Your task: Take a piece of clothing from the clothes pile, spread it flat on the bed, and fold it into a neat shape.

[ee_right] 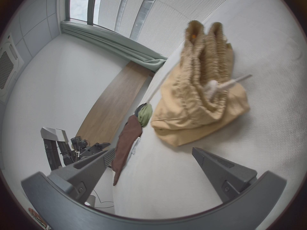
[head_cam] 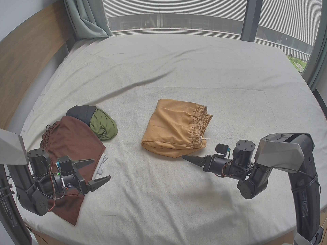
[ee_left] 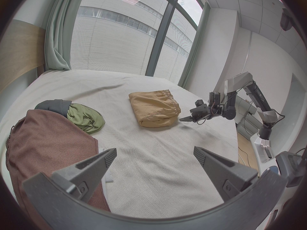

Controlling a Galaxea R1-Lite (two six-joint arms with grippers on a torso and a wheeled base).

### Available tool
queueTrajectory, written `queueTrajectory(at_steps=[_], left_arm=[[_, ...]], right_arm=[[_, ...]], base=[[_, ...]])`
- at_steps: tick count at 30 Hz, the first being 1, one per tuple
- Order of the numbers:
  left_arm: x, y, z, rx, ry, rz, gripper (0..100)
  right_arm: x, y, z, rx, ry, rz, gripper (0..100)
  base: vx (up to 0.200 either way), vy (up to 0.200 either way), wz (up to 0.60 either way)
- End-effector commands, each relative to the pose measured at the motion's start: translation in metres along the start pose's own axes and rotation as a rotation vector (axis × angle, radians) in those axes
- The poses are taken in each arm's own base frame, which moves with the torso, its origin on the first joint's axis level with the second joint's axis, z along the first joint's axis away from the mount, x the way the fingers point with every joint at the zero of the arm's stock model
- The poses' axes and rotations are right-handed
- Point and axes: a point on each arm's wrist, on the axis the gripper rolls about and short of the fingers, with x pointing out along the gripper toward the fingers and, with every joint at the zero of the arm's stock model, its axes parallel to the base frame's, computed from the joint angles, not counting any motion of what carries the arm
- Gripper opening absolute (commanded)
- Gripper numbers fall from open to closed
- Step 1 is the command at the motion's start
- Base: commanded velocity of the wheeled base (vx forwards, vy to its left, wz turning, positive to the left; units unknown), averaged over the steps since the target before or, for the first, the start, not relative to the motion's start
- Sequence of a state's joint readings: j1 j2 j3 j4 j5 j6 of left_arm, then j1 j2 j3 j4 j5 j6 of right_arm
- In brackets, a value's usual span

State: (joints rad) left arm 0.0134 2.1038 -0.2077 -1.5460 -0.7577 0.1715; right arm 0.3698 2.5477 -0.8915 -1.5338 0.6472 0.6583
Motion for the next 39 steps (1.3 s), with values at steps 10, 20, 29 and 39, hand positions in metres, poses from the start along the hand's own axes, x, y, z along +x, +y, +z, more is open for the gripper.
queueTrajectory(at_steps=[10,20,29,39], left_arm=[[-0.001,0.0,0.001,0.004,-0.004,0.001,100],[0.0,0.0,0.0,0.001,0.0,-0.001,100],[0.0,0.0,-0.002,-0.004,0.005,-0.002,100],[0.003,-0.002,-0.005,-0.012,0.016,-0.011,100]], right_arm=[[0.01,0.073,0.063,-0.055,-0.121,0.193,100],[0.029,0.058,0.101,-0.061,-0.192,0.2,100],[0.034,0.003,0.1,-0.022,-0.199,0.113,100],[0.034,-0.045,0.07,0.017,-0.169,0.034,100]], base=[[0.0,0.0,0.0],[0.0,0.0,0.0],[0.0,0.0,0.0],[0.0,0.0,0.0]])
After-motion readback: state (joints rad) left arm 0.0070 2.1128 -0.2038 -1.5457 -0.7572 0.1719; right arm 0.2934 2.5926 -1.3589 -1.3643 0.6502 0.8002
